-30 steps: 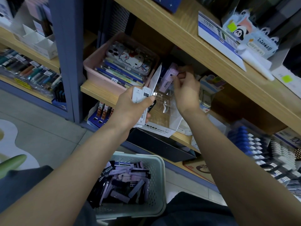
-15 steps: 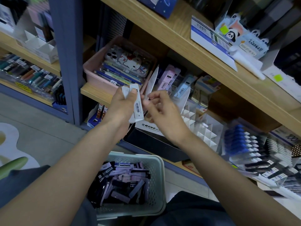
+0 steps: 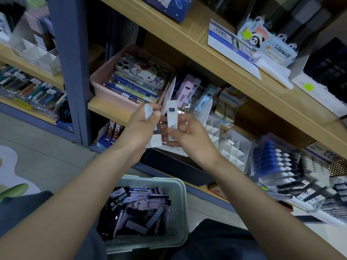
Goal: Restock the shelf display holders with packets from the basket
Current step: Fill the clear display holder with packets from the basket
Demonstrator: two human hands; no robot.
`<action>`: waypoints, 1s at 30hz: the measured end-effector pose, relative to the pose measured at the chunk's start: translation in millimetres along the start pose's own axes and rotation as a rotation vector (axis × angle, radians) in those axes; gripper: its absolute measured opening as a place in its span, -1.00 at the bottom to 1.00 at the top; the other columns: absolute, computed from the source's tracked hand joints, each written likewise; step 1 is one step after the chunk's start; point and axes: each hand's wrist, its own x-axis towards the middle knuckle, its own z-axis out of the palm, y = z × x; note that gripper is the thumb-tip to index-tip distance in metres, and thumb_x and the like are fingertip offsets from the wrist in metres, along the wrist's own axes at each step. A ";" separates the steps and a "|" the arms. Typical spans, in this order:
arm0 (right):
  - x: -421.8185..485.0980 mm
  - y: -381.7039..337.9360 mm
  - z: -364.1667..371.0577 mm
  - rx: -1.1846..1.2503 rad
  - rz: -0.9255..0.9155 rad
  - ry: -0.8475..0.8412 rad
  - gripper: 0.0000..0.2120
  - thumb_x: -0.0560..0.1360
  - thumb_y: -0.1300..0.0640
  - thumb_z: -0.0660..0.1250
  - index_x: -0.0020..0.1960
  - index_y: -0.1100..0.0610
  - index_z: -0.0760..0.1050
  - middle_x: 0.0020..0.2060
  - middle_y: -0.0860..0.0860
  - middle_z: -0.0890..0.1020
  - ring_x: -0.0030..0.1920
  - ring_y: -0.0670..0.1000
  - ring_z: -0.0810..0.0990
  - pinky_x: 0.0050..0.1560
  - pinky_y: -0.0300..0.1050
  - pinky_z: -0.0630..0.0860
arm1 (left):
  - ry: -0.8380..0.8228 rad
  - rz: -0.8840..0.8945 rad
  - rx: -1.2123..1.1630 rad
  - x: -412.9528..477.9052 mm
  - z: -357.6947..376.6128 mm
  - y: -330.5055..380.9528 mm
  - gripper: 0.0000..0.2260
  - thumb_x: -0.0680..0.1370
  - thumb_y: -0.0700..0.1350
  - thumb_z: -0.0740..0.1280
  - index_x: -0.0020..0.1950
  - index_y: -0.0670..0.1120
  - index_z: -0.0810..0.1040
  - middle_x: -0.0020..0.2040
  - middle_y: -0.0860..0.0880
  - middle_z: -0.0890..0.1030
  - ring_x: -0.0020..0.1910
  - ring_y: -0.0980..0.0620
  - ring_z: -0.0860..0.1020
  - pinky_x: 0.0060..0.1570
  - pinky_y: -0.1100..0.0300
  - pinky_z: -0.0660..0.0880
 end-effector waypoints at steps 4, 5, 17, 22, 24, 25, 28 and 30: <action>0.6 5.8 -9.4 -0.049 0.002 0.090 -0.83 0.54 0.26 0.27 -0.14 0.08 0.32 -0.04 0.16 0.66 -0.04 0.04 0.59 0.10 -0.02 0.47 | 0.046 -0.024 -0.046 1.2 -1.1 0.7 -0.87 0.65 -0.21 0.10 0.08 -0.08 0.43 -0.10 -0.11 0.56 -0.24 -0.01 0.63 -0.32 0.18 0.62; 1.5 6.4 -12.4 -0.021 0.006 0.109 -0.84 0.54 0.25 0.28 -0.14 0.10 0.32 -0.01 0.19 0.65 -0.05 0.04 0.58 0.08 -0.02 0.47 | 0.050 -0.027 -0.029 1.2 -1.4 0.8 -0.87 0.65 -0.20 0.10 0.11 -0.10 0.42 -0.11 -0.11 0.55 -0.26 -0.01 0.61 -0.34 0.20 0.61; 50.9 18.6 -56.4 -0.089 -0.188 0.611 -0.87 0.51 0.21 0.35 -0.10 0.04 0.41 -0.23 -0.11 0.55 -0.15 -0.11 0.57 0.06 -0.05 0.56 | 0.044 -0.065 0.064 3.0 3.3 -1.4 -0.87 0.64 -0.18 0.12 0.13 -0.08 0.43 -0.19 -0.03 0.56 -0.51 0.16 0.49 -0.44 0.29 0.55; 66.4 21.6 -62.5 -0.132 -0.221 0.778 -0.86 0.51 0.15 0.34 -0.03 0.23 0.47 -0.25 -0.12 0.54 -0.21 -0.25 0.56 -0.05 -0.29 0.52 | 0.041 -0.084 0.036 4.5 8.3 -1.0 -0.88 0.64 -0.19 0.12 0.10 -0.07 0.43 -0.18 -0.03 0.56 -0.52 0.16 0.48 -0.46 0.30 0.54; 71.1 23.2 -64.9 -0.181 -0.241 0.797 -0.76 0.51 0.13 0.34 0.07 0.28 0.48 -0.15 -0.06 0.56 -0.03 -0.12 0.57 0.10 -0.16 0.52 | 0.037 -0.092 0.027 5.1 10.3 -0.9 -0.88 0.64 -0.19 0.12 0.10 -0.07 0.42 -0.19 -0.03 0.55 -0.48 0.12 0.48 -0.46 0.30 0.54; 72.9 23.2 -64.5 -0.218 -0.224 0.795 -0.75 0.52 0.11 0.33 0.09 0.27 0.48 -0.11 -0.03 0.56 0.03 -0.05 0.55 0.16 -0.09 0.49 | 0.034 -0.094 0.022 5.5 11.1 -1.1 -0.88 0.65 -0.19 0.11 0.11 -0.08 0.42 -0.19 -0.04 0.55 -0.46 0.10 0.47 -0.46 0.29 0.55; 79.7 25.2 -65.6 -0.311 -0.208 0.726 -0.77 0.53 0.08 0.31 0.09 0.20 0.48 -0.06 0.03 0.60 0.05 0.01 0.55 0.15 -0.04 0.50 | 0.018 -0.092 0.028 6.3 13.3 -1.9 -0.88 0.65 -0.19 0.11 0.12 -0.08 0.41 -0.17 -0.04 0.55 -0.43 0.09 0.48 -0.45 0.29 0.55; 82.5 25.8 -66.7 -0.368 -0.186 0.661 -0.85 0.56 0.08 0.26 0.05 0.15 0.45 -0.13 -0.02 0.58 -0.12 -0.11 0.56 -0.06 -0.25 0.52 | 0.011 -0.094 0.029 6.9 14.5 -2.7 -0.88 0.64 -0.20 0.11 0.12 -0.07 0.40 -0.17 -0.04 0.56 -0.43 0.09 0.48 -0.46 0.30 0.54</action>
